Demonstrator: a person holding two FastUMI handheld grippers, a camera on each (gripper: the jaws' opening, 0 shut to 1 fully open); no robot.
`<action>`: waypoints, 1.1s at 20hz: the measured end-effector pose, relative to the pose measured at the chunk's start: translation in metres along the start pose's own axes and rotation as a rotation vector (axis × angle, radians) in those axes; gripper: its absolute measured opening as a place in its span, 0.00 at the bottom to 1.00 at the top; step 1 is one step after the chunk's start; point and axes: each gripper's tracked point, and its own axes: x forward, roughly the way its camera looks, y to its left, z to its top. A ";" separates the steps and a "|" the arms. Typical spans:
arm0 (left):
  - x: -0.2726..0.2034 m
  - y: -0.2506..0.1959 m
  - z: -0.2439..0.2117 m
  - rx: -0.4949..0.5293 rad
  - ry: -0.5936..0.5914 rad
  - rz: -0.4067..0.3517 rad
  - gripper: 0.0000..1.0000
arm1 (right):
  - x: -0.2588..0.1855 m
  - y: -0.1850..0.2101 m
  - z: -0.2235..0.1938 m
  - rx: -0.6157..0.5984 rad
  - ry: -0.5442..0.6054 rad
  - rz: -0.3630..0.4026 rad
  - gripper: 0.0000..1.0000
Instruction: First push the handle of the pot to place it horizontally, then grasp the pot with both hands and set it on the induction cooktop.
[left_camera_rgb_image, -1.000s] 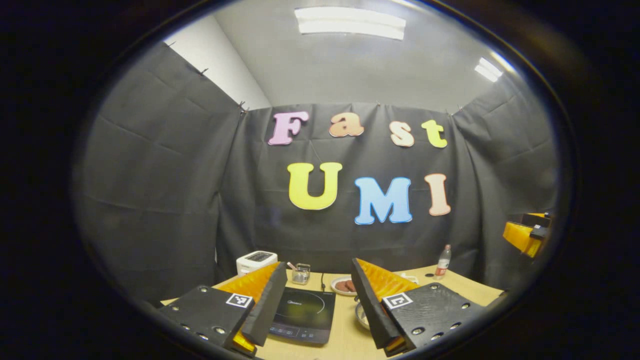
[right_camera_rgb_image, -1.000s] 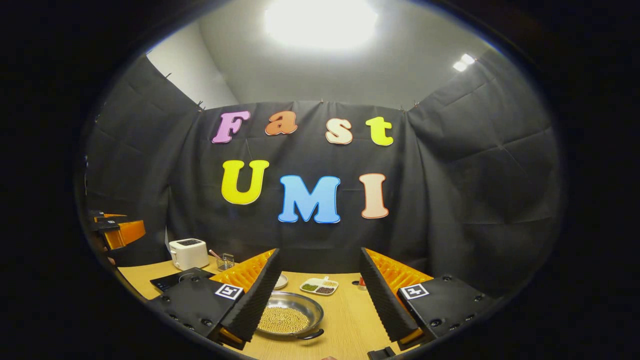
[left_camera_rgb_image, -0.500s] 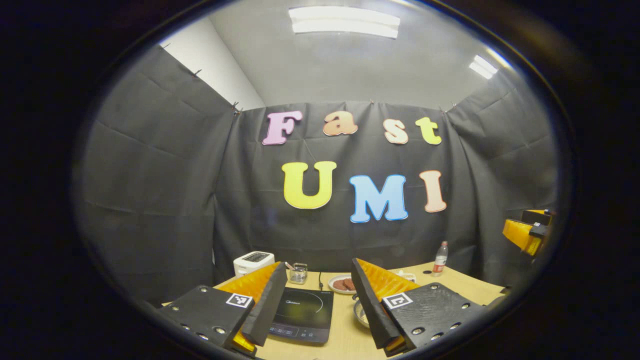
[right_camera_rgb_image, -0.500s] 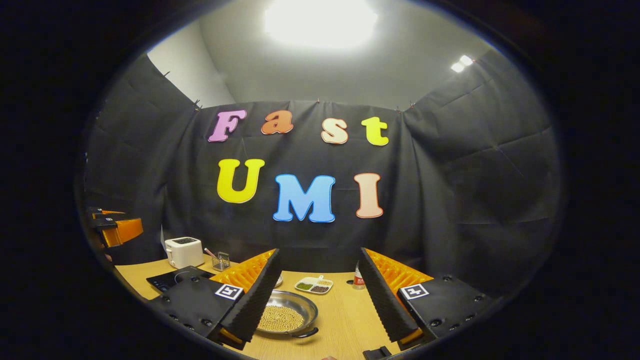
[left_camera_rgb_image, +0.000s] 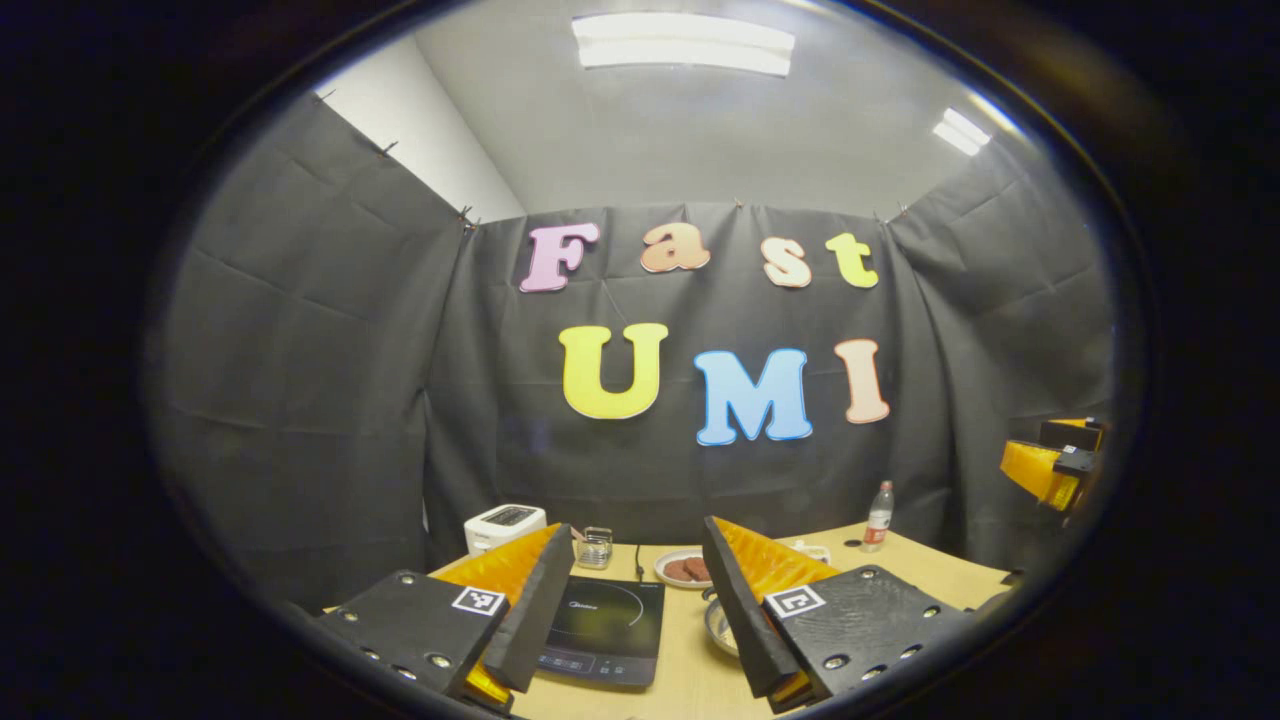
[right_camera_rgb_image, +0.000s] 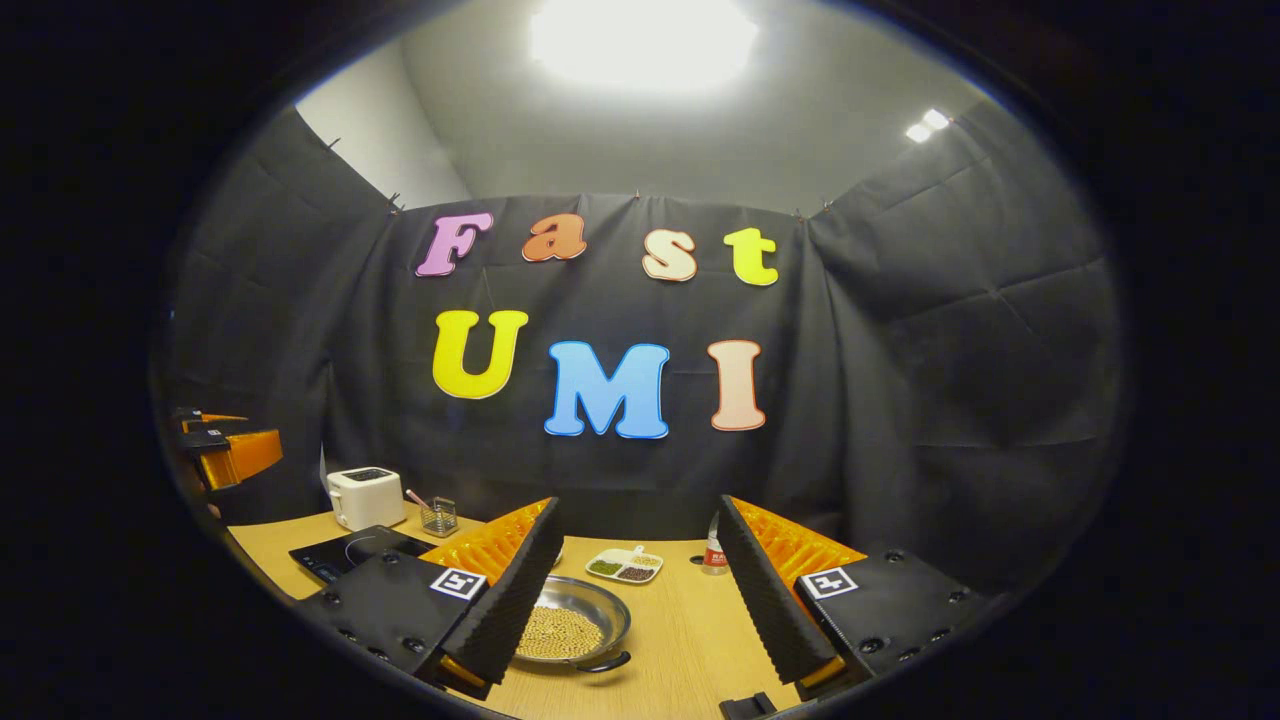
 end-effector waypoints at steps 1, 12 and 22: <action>0.001 0.001 0.001 0.002 -0.002 0.001 0.79 | 0.001 0.002 -0.001 -0.002 0.000 0.003 0.96; 0.006 0.006 0.001 0.014 -0.010 -0.010 0.76 | 0.008 0.010 -0.010 -0.004 0.029 0.006 0.37; 0.015 0.030 -0.006 0.012 -0.007 -0.005 0.79 | 0.016 0.030 -0.033 0.028 0.095 0.021 0.00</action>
